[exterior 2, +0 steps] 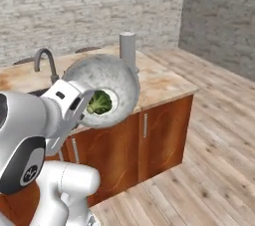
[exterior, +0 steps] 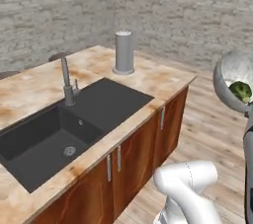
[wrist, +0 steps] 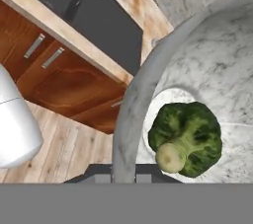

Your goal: Pick the broccoli from the cabinet and place it in the bowl. Then pick the bowl and place it in the sink. Then turn on the sink facuet.

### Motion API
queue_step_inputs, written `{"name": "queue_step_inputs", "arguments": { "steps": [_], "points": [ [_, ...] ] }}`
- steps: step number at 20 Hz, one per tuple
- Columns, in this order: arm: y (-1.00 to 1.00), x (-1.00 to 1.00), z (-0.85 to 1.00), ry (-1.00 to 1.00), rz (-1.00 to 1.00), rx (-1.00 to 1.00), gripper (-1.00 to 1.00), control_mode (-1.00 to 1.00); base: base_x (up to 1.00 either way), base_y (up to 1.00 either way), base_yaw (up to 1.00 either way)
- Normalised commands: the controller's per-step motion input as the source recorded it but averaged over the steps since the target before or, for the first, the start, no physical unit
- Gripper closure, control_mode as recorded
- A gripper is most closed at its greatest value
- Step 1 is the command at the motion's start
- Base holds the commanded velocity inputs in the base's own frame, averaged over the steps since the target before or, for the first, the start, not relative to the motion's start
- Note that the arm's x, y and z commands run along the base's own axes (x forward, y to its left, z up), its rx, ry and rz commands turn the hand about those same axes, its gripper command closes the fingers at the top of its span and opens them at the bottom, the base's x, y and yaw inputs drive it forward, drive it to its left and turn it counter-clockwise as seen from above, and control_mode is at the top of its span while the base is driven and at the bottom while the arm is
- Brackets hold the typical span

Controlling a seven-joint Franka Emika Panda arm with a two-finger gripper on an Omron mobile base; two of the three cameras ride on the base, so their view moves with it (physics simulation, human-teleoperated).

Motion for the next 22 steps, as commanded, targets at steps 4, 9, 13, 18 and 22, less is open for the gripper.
{"name": "queue_step_inputs", "arguments": {
  "steps": [4, 9, 13, 18, 22],
  "points": [
    [0.00, 0.00, 0.00, 0.00, 0.00, 0.00, 1.00, 1.00, 0.45, 0.00, 0.67],
    [0.00, 0.00, 0.00, 0.00, 0.00, 0.00, 1.00, 1.00, 0.10, 0.00, 0.63],
    [0.00, 0.00, 0.00, 0.00, 0.00, 0.00, 1.00, 1.00, 0.11, 0.00, 0.58],
    [0.00, 0.00, 0.00, 0.00, 0.00, 0.00, 1.00, 1.00, 0.11, 0.00, 0.52],
    [0.00, 0.00, 0.00, 0.00, 0.00, 0.00, 1.00, 1.00, 0.08, -0.09, 0.48]
  ]
}}
